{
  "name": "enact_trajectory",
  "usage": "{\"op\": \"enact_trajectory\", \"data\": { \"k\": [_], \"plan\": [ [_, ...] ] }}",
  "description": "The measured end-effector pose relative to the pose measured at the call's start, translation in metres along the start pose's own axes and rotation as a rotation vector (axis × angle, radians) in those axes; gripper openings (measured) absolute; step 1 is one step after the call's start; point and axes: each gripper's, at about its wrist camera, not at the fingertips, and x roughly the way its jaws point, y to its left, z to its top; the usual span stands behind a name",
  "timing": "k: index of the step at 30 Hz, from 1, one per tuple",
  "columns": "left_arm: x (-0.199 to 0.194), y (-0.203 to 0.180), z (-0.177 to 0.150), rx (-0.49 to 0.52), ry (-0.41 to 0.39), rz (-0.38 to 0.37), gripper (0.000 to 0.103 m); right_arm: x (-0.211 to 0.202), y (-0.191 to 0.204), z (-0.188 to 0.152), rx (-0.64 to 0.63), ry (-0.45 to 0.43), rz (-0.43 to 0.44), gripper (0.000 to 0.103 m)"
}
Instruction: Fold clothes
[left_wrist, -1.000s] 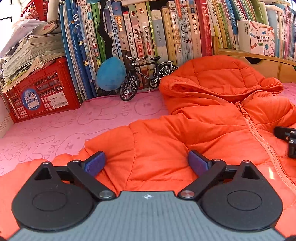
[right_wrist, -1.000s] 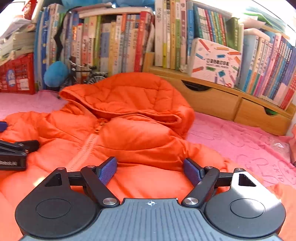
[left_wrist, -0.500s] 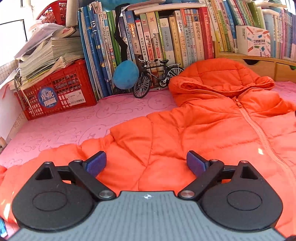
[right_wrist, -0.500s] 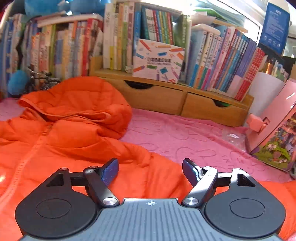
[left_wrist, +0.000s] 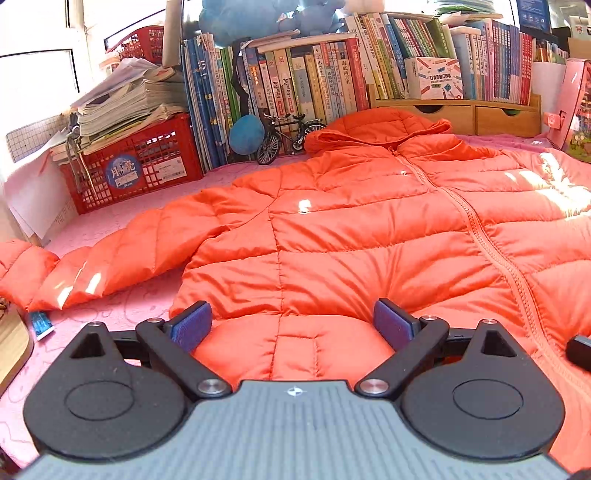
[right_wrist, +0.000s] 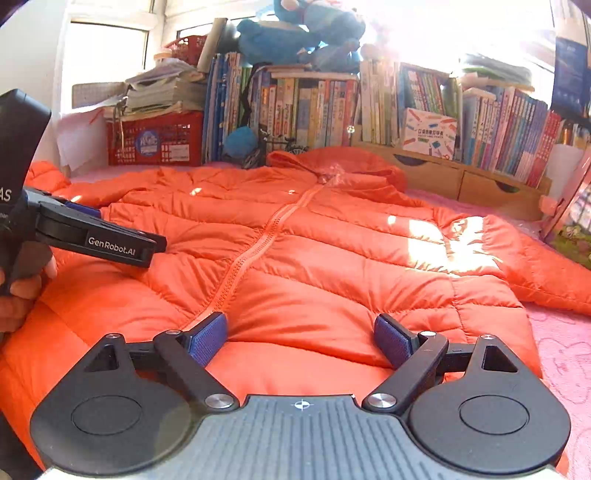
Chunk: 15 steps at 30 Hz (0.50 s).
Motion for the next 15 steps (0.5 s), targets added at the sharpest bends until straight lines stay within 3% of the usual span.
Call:
{"op": "enact_trajectory", "data": {
  "k": [5, 7, 9, 12, 15],
  "plan": [
    [-0.012, 0.015, -0.014, 0.028, -0.032, 0.052, 0.1, -0.012, -0.029, -0.022, 0.054, -0.063, -0.141, 0.101],
    [-0.013, 0.026, -0.014, -0.028, 0.002, 0.028, 0.1, -0.013, -0.038, -0.017, 0.088, -0.028, -0.175, 0.102],
    [-0.018, 0.033, -0.004, -0.095, 0.095, 0.019, 0.1, -0.014, -0.048, -0.012, 0.123, 0.007, -0.208, 0.102],
    [-0.036, 0.026, 0.008, -0.091, 0.164, -0.017, 0.097, -0.018, -0.058, -0.004, 0.166, 0.058, -0.255, 0.092],
    [-0.049, 0.013, 0.013, -0.061, 0.222, -0.051, 0.098, -0.036, -0.031, 0.012, 0.122, 0.079, -0.238, 0.092]
  ]
}}
